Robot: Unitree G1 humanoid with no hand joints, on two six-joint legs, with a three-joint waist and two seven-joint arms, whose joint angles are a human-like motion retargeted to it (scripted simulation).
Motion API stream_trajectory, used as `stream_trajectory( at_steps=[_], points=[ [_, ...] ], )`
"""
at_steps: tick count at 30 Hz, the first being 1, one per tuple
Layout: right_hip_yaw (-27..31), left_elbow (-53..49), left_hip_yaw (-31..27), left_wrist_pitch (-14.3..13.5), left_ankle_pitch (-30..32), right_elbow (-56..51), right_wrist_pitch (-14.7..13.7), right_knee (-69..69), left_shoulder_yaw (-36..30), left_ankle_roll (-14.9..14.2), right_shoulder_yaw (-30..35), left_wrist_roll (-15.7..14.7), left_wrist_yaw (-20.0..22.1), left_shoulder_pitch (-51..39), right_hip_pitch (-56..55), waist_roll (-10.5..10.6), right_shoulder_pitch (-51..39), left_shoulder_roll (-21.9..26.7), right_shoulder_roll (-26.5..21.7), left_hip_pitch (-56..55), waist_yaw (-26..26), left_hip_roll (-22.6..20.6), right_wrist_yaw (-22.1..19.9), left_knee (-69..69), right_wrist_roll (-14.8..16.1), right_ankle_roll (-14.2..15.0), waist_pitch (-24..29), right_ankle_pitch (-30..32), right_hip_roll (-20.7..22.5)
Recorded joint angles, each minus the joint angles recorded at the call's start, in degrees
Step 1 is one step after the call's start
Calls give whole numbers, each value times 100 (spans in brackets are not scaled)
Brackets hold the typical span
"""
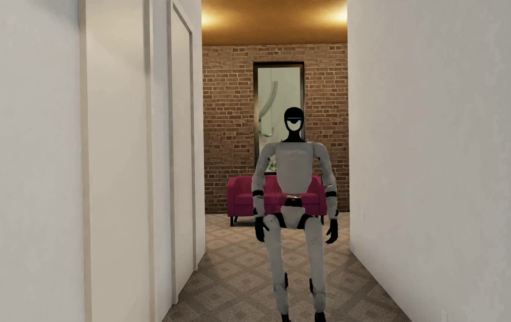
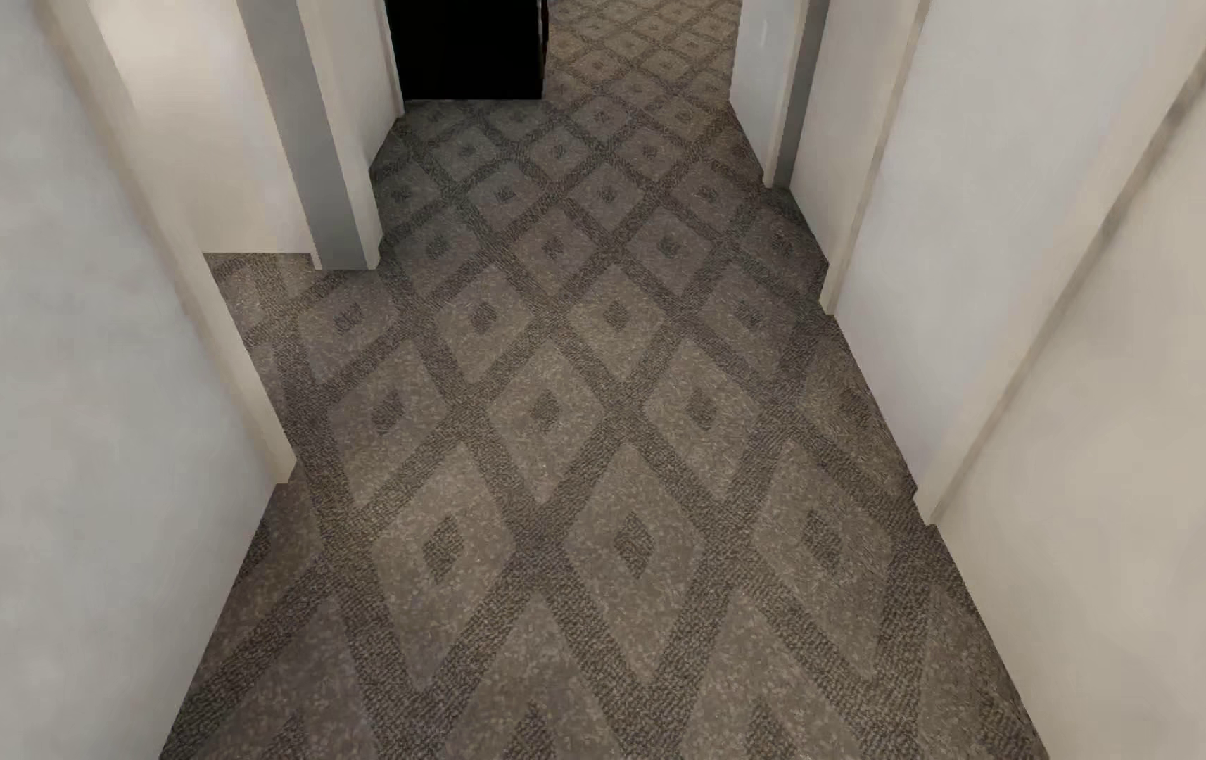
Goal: Move towards the dark pink sofa
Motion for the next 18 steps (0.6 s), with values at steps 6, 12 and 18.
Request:
stream_trajectory(
  at_steps=[6,12,18],
  points=[
    [0,-69,0,0,570,-1780,0,440,-69,0,-1263,0,0,1116,1173,60,-360,-144,-188,-806,820,561,0,-3440,0,0,-314,-1431,-560],
    [0,321,0,0,1446,-49,0,1790,-438,0,-1006,0,0,639,1247,-17,-195,-143,206,-1008,945,412,0,-1404,0,0,-290,-78,-1674],
    [0,-1090,0,0,542,910,0,1555,635,0,-466,0,0,32,72,-71,261,384,-83,42,434,354,0,-1757,0,0,-106,3080,-1825]
  ],
)
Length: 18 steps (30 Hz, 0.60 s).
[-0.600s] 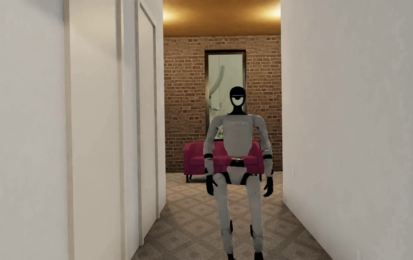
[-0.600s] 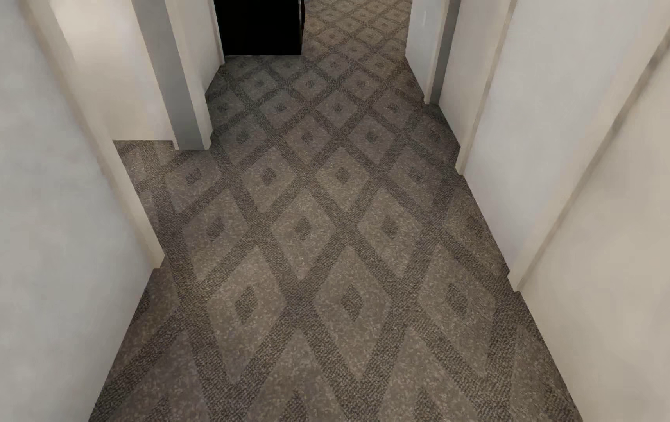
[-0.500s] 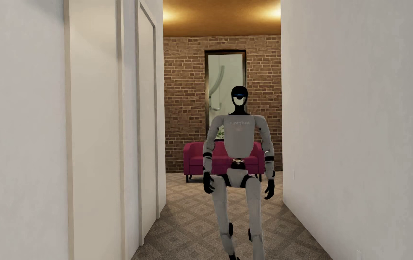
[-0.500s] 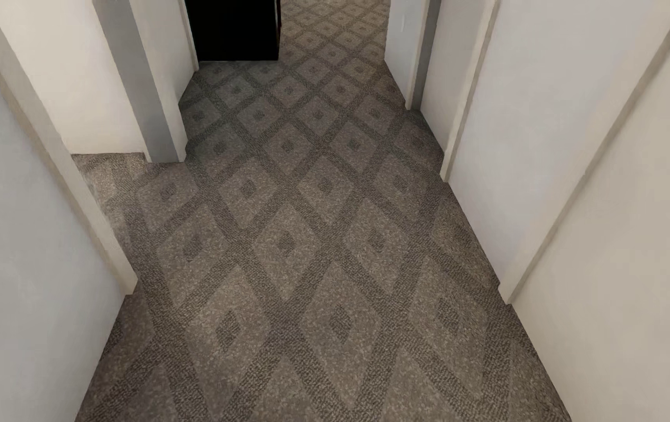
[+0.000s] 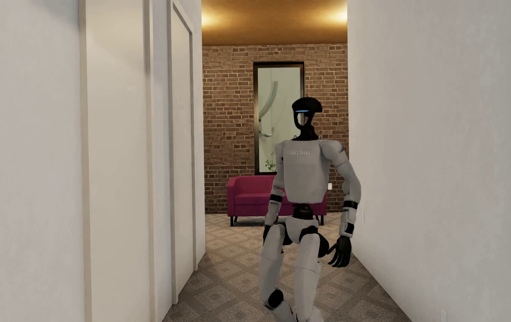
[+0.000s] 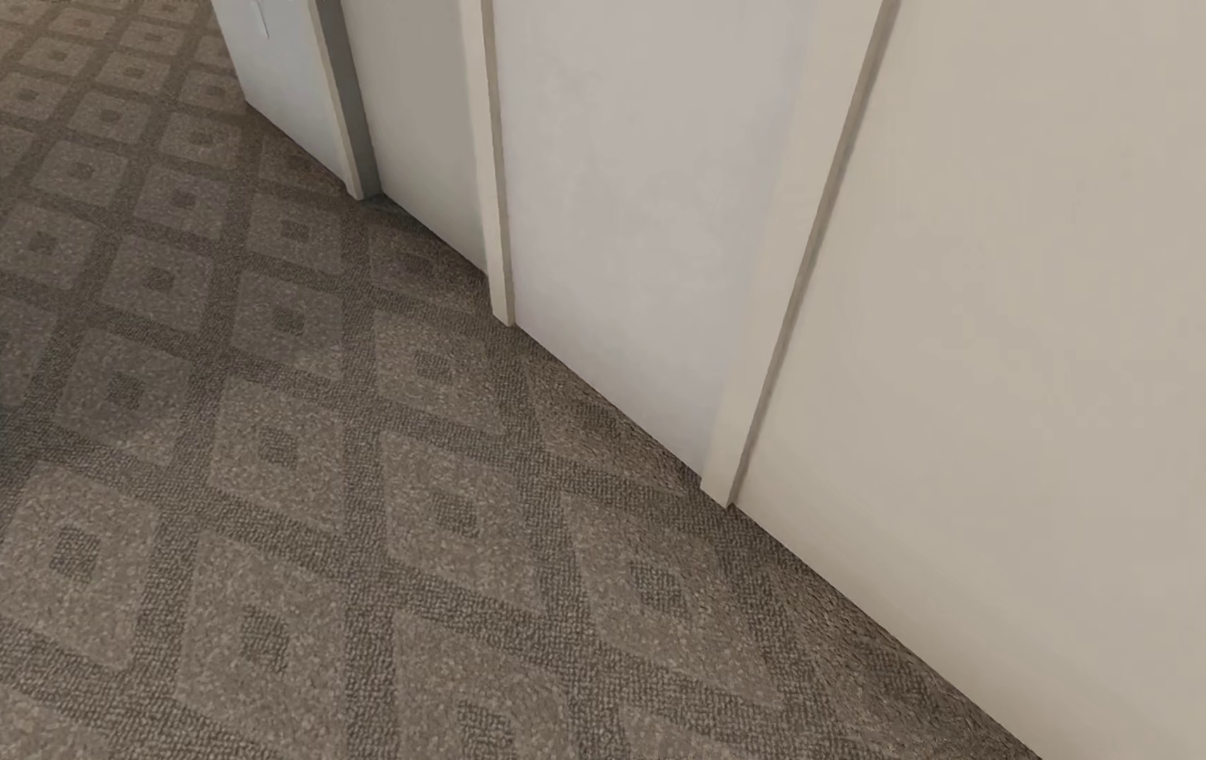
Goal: Move towards the dark pink sofa
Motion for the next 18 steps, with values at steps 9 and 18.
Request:
stream_trajectory(
  at_steps=[9,18],
  points=[
    [0,344,0,0,-654,-385,0,-937,1480,0,-456,0,0,-192,-366,-190,6,385,-353,583,-433,34,0,58,0,0,-26,-580,-179],
    [0,-50,0,0,-615,-511,0,-1226,855,0,-507,0,0,-365,-1287,-148,-135,289,-186,721,-912,264,0,-172,0,0,214,-1602,76]
  ],
)
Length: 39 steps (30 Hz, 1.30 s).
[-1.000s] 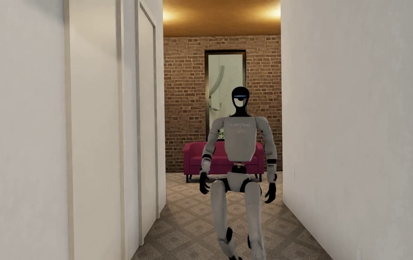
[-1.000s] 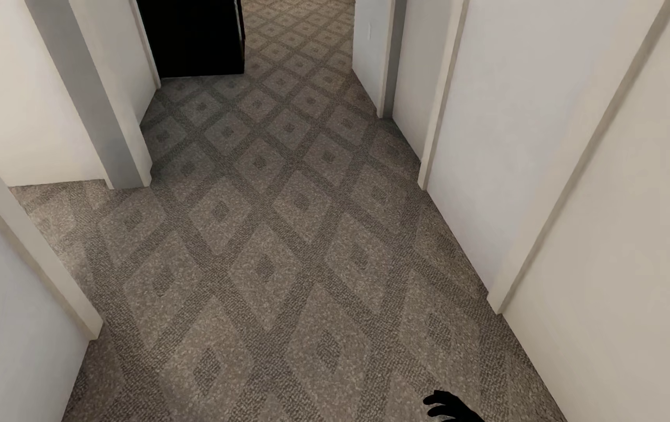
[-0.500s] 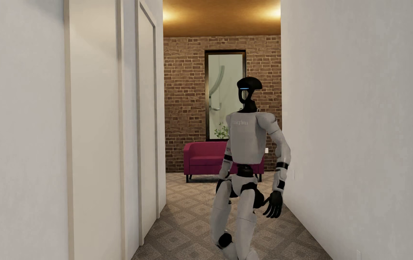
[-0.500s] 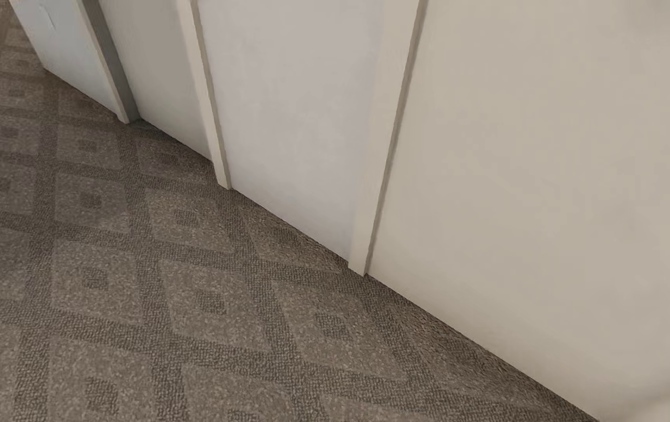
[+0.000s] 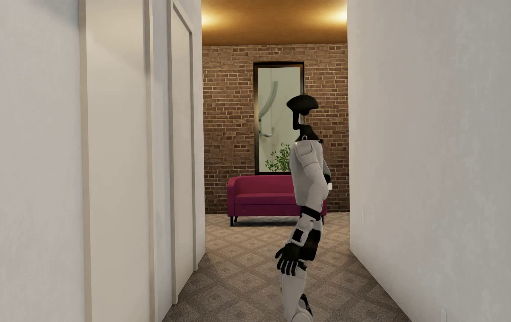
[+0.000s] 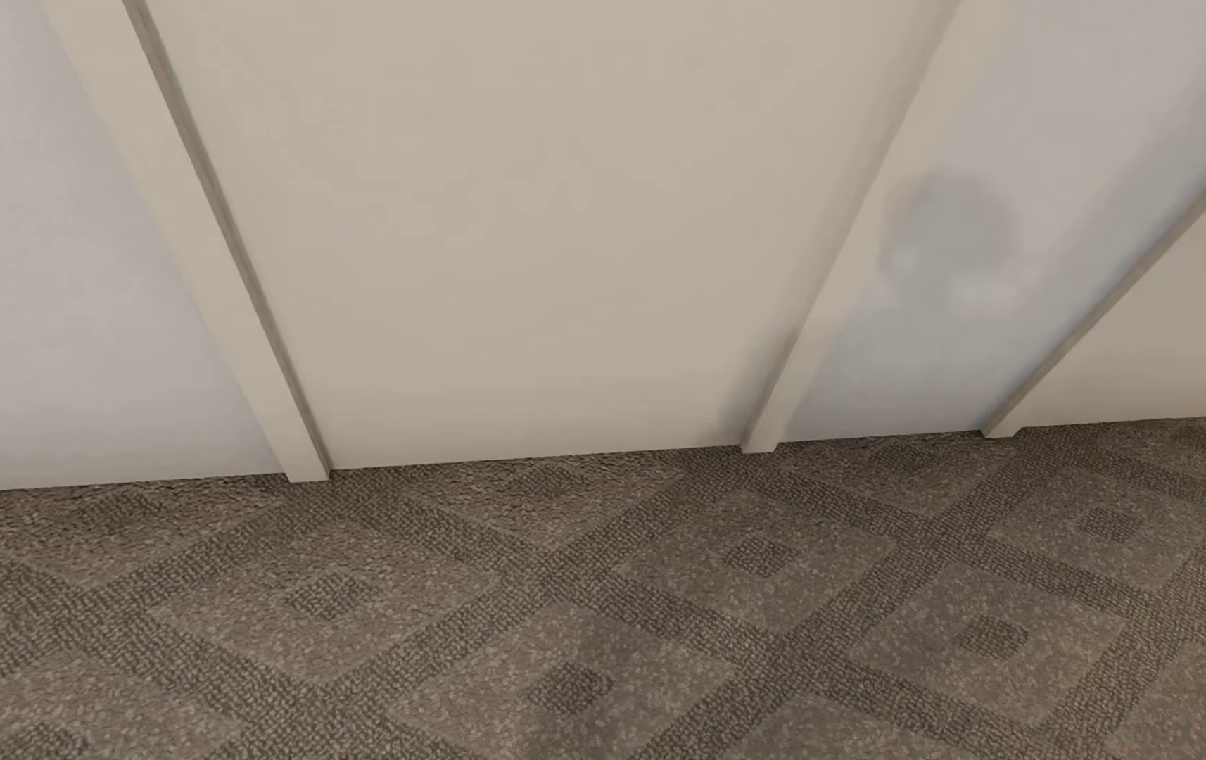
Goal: Move towards the dark pink sofa
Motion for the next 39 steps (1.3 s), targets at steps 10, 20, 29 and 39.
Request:
stream_trajectory(
  at_steps=[10,20,29,39],
  points=[
    [0,-1451,0,0,-48,282,0,472,-478,0,779,0,0,-229,-989,72,511,-72,342,531,-334,94,0,-240,0,0,156,-328,-283],
    [0,279,0,0,416,165,0,909,-621,0,293,0,0,503,-449,169,-139,-378,200,-284,140,-162,0,2626,0,0,146,-1417,1033],
    [0,1244,0,0,830,-1772,0,-1633,-1429,0,88,0,0,1067,3802,-36,-1600,-106,-407,-3635,2303,-800,0,-685,0,0,135,-4120,1180],
    [0,224,0,0,-25,86,0,3554,-1046,0,1477,0,0,62,420,34,-186,-484,142,-519,416,-1564,0,10,0,0,255,-742,748]
  ],
)
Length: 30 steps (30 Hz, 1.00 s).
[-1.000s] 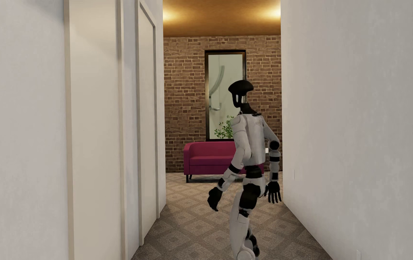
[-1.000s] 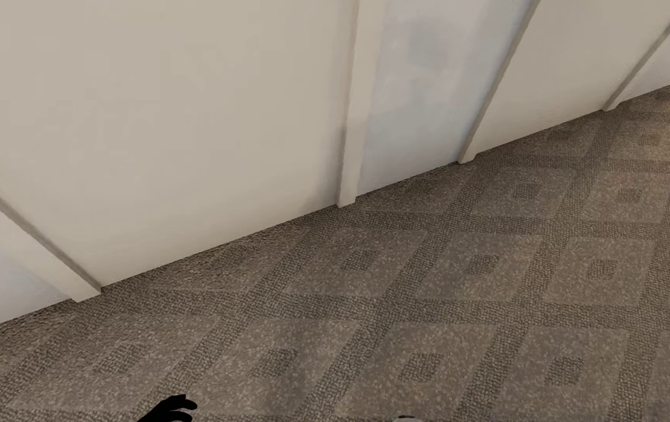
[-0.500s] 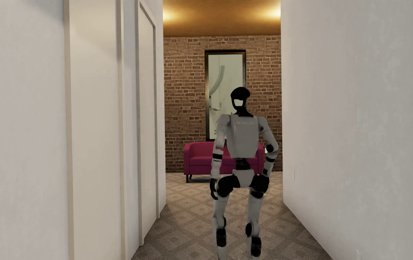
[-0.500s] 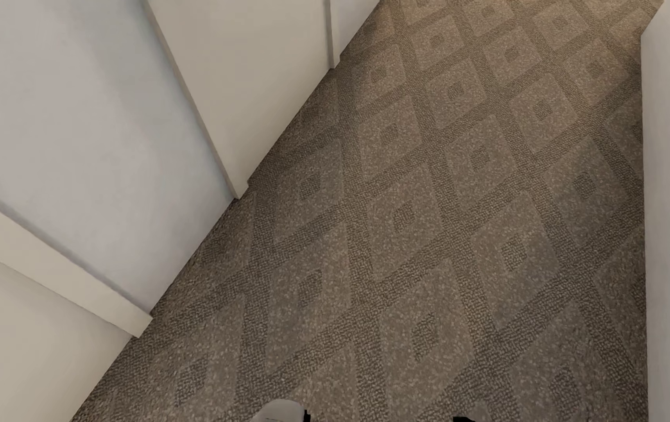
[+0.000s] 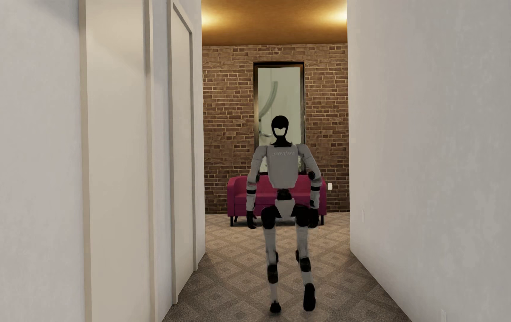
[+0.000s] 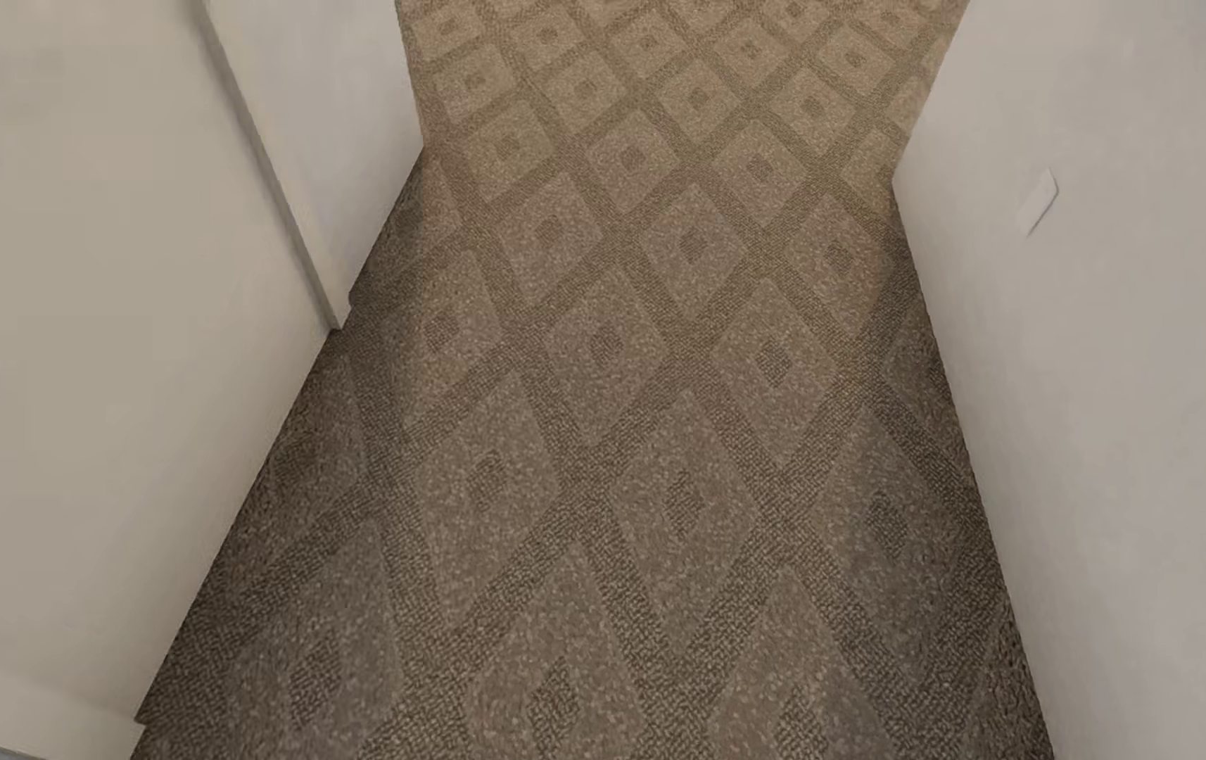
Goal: Move towards the dark pink sofa
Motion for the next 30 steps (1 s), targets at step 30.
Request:
stream_trajectory(
  at_steps=[30],
  points=[
    [0,637,0,0,480,-270,0,294,-55,0,-679,0,0,613,669,-42,-380,-76,55,319,402,-131,0,-151,0,0,-150,51,-124]
  ],
)
